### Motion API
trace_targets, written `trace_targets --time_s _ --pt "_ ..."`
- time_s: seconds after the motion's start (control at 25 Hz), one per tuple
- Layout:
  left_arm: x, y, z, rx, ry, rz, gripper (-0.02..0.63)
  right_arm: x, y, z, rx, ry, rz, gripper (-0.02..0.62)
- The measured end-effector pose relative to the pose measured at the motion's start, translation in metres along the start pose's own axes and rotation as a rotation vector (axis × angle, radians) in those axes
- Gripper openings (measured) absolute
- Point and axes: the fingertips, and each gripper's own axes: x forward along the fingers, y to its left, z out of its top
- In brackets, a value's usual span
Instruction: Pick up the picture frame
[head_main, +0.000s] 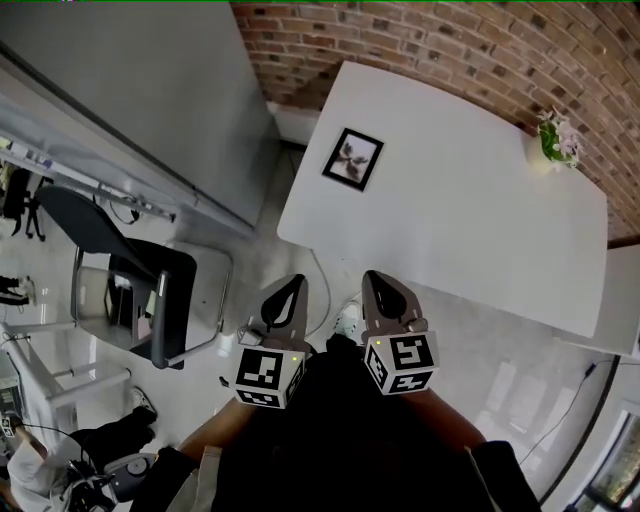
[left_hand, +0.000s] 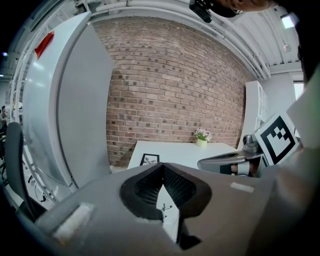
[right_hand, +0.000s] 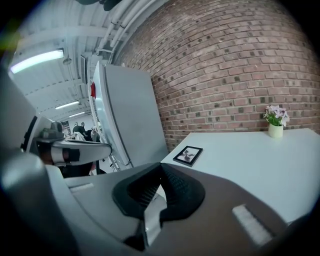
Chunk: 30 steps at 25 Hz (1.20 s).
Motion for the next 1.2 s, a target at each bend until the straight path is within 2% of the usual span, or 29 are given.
trace_targets --time_s 0.48,0.92,1.2 --pt "0.049 0.000 0.015 0.037 0.033 -0.060 0.002 0.022 -0.034 0.010 0.054 -0.006 -0.060 0.002" --pt "0.127 0.038 0.032 0.068 0.082 -0.206 0.002 0.085 -0.053 0.028 0.089 0.036 -0.190 0.002" --pt "0.173 0.067 0.023 0.073 0.150 -0.261 0.002 0.126 -0.069 0.032 0.118 0.082 -0.270 0.002"
